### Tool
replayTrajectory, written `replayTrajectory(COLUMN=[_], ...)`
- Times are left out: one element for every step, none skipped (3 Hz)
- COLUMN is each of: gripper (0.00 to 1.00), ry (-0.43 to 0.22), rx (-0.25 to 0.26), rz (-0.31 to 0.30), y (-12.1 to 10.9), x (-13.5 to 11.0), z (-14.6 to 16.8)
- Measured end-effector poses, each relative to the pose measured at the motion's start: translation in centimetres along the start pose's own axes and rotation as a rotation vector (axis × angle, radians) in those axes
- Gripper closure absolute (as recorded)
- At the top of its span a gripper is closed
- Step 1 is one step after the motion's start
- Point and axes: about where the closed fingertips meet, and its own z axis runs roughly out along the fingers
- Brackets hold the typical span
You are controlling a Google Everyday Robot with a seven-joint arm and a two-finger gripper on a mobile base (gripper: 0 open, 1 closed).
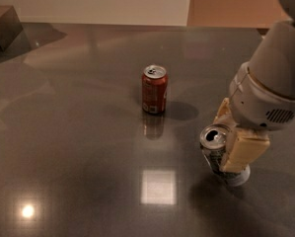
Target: Knock 7up can over
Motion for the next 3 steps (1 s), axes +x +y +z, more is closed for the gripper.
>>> replayTrajectory(gripper=[1.00, 0.83, 0.59], ry=[0.116, 0.182, 0.247], rx=[-0.009, -0.018, -0.033], rz=[-0.031, -0.056, -0.080], y=[-0.30, -0.70, -1.03], x=[0.40, 0.42, 0.34], z=[0.81, 1.09, 1.65])
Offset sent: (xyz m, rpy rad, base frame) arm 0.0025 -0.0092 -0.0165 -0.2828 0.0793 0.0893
